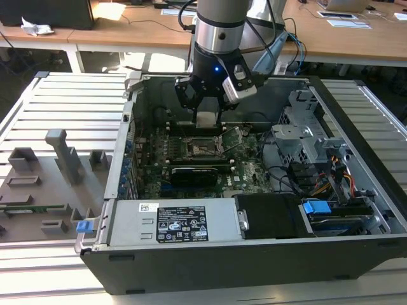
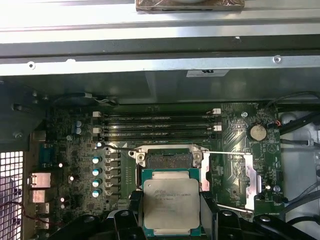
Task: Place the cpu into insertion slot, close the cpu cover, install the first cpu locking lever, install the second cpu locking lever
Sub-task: 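Place the cpu into insertion slot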
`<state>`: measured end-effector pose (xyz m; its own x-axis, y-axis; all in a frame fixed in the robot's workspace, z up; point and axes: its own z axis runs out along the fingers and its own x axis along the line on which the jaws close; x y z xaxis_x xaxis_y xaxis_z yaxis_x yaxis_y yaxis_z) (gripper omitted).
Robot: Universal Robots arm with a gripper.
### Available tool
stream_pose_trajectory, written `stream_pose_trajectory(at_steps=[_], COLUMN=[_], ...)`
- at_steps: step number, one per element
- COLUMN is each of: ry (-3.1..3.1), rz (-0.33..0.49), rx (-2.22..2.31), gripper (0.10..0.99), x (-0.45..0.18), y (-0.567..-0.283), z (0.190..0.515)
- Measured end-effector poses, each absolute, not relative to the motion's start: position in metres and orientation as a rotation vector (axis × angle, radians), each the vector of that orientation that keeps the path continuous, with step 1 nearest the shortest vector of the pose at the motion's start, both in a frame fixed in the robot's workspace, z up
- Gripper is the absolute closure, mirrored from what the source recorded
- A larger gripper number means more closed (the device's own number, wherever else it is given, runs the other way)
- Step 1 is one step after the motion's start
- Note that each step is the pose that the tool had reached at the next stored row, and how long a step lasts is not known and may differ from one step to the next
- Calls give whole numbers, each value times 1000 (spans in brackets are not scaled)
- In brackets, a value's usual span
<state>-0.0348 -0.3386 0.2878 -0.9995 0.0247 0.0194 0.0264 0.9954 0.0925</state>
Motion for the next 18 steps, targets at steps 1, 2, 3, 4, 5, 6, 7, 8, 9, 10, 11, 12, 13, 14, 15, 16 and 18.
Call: stream_pose_trajectory(at_steps=[1,2,3,4,5,6,7,8,9,10,11,12,13,14,15,16,18], ry=[-3120,-3120,-3120,-3120,-3120,-3120,-3120,-3122,-3123,-3123,-3124,-3124,-3124,-3124,-3123,-3123,-3122], rz=[-145,-145,-145,-145,-144,-140,-130,-95,-75,-58,-39,-20,-7,-6,-6,-6,-6], rx=[-40,-40,-40,-40,-40,-40,-41,-40,-41,-41,-41,-41,-41,-41,-41,-41,-41], gripper=[545,545,545,545,545,545,545,545,545,545,545,545,545,545,545,545,545], x=[-35,-35,-35,-35,-35,-35,-35,-35,-35,-35,-35,-35,-34,-33,-32,-32,-30], y=[-339,-339,-339,-339,-339,-339,-339,-339,-339,-339,-338,-338,-337,-337,-336,-335,-334], z=[287,286,285,284,283,283,283,282,282,282,281,281,280,278,275,272,270])
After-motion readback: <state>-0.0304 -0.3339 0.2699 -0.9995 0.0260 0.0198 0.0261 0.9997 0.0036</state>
